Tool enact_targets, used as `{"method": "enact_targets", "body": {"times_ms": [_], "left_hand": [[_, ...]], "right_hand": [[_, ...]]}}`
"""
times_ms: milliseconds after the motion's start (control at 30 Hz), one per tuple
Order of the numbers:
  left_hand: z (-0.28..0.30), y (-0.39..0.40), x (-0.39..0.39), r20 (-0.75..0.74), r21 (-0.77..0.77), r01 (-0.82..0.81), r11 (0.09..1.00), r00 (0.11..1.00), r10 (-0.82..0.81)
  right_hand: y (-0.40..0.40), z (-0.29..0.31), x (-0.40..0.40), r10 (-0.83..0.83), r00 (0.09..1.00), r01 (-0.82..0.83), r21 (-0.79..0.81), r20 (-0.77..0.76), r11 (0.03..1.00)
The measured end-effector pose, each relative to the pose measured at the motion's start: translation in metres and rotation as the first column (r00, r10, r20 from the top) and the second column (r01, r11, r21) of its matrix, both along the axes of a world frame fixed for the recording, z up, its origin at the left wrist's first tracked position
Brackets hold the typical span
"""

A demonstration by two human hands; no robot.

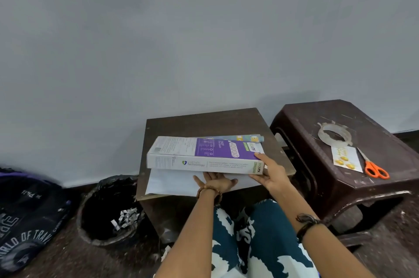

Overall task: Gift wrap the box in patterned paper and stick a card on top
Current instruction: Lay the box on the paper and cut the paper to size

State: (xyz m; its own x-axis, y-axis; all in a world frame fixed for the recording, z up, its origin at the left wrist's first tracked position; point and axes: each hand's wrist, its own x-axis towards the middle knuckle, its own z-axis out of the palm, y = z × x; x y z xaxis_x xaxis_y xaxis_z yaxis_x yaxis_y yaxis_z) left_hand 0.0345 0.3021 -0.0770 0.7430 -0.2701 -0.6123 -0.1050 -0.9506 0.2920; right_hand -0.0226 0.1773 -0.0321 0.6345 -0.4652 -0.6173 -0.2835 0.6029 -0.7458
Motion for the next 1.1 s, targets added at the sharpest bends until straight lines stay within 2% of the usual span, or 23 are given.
{"method": "enact_targets", "body": {"times_ms": [167,233,267,333,367,433,467,500,533,567,600,633,667,800,867,967,1100], "left_hand": [[-0.011,0.005,0.003,-0.068,-0.096,-0.064,0.993,0.996,0.057],[-0.008,0.005,0.0,-0.034,-0.063,-0.044,0.997,0.999,0.042],[-0.006,0.004,-0.002,-0.011,-0.054,-0.031,0.998,0.999,0.03],[-0.005,0.004,-0.011,0.082,-0.059,-0.008,0.998,0.997,0.013],[-0.007,0.006,-0.014,0.144,-0.072,0.012,0.997,0.99,-0.002],[-0.012,0.013,-0.018,0.238,-0.092,0.078,0.993,0.97,-0.054],[-0.013,0.018,-0.018,0.263,-0.089,0.118,0.989,0.96,-0.091],[-0.012,0.023,-0.017,0.274,-0.078,0.164,0.983,0.952,-0.137],[-0.011,0.028,-0.015,0.281,-0.053,0.212,0.976,0.941,-0.189],[-0.009,0.032,-0.014,0.287,-0.011,0.264,0.965,0.925,-0.25],[-0.009,0.034,-0.012,0.293,0.036,0.312,0.949,0.905,-0.309],[-0.009,0.036,-0.011,0.307,0.076,0.35,0.934,0.883,-0.356],[-0.009,0.037,-0.01,0.33,0.105,0.371,0.923,0.862,-0.384],[-0.005,0.036,-0.013,0.503,0.166,0.351,0.921,0.773,-0.386],[0.003,0.034,-0.011,0.45,0.108,0.333,0.937,0.824,-0.345],[0.017,0.031,-0.01,0.306,-0.089,0.287,0.954,0.919,-0.248],[0.035,0.028,-0.018,0.183,-0.187,0.31,0.932,0.943,-0.277]], "right_hand": [[0.0,-0.008,0.014,-0.015,1.0,0.015,-0.065,-0.005,0.998],[0.003,-0.009,0.018,0.011,0.999,-0.019,-0.243,-0.037,0.97],[0.005,-0.011,0.02,0.039,0.995,-0.071,-0.396,-0.09,0.915],[0.008,-0.013,0.02,0.097,0.977,-0.205,-0.715,-0.189,0.669],[0.009,-0.014,0.02,0.149,0.974,-0.226,-0.823,-0.173,0.522],[0.012,-0.012,0.024,0.391,0.913,-0.244,-0.921,-0.114,0.303],[0.015,-0.012,0.029,0.529,0.832,-0.304,-0.936,-0.17,0.178],[0.017,-0.013,0.035,0.619,0.725,-0.39,-0.921,-0.302,0.007],[0.02,-0.014,0.042,0.639,0.617,-0.458,-0.87,-0.459,-0.184],[0.021,-0.016,0.049,0.606,0.528,-0.491,-0.796,-0.595,-0.354],[0.022,-0.018,0.056,0.555,0.465,-0.502,-0.722,-0.689,-0.476],[0.023,-0.02,0.061,0.512,0.433,-0.499,-0.67,-0.742,-0.549],[0.022,-0.022,0.066,0.489,0.425,-0.491,-0.648,-0.762,-0.582],[0.017,-0.015,0.074,0.512,0.44,-0.449,-0.674,-0.738,-0.586],[0.015,-0.008,0.073,0.524,0.434,-0.424,-0.679,-0.733,-0.6],[0.011,-0.004,0.066,0.553,0.418,-0.413,-0.693,-0.721,-0.591],[0.01,-0.003,0.055,0.537,0.392,-0.403,-0.664,-0.747,-0.63]]}}
